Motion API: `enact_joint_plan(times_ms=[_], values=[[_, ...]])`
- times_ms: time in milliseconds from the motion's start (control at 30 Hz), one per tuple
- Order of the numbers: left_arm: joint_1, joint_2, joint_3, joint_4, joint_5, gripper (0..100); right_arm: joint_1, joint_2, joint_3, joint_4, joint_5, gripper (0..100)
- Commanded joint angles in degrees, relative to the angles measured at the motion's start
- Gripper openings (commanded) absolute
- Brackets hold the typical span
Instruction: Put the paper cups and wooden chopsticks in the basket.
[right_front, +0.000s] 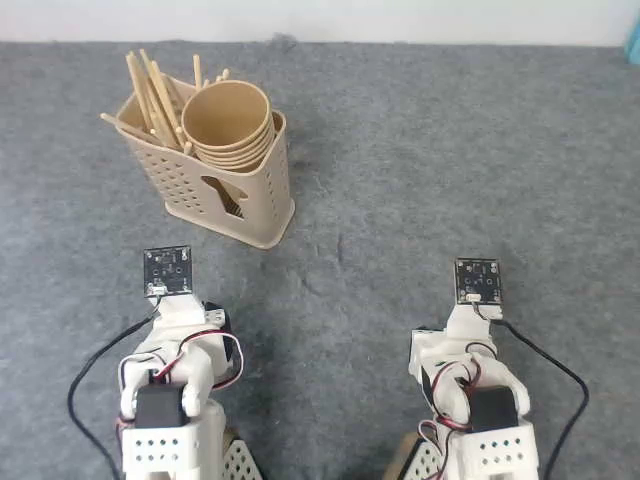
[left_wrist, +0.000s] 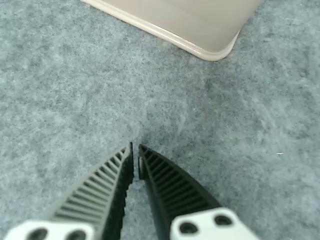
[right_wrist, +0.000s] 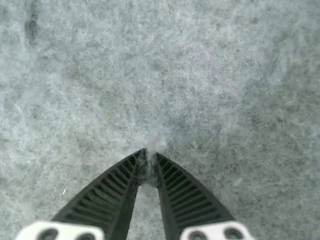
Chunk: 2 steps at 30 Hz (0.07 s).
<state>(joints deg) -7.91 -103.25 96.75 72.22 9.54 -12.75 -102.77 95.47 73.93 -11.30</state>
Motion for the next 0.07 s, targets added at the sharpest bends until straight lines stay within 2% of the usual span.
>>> enact_joint_plan(times_ms=[0,33], values=[[0.09,-0.88,-0.22,0.09,-0.35,1,-0.22,-1.10,0.97,0.40,-0.70,0.9],[0.09,-0.88,-0.22,0.09,-0.35,1,-0.22,-1.10,0.97,0.40,-0.70,0.9]])
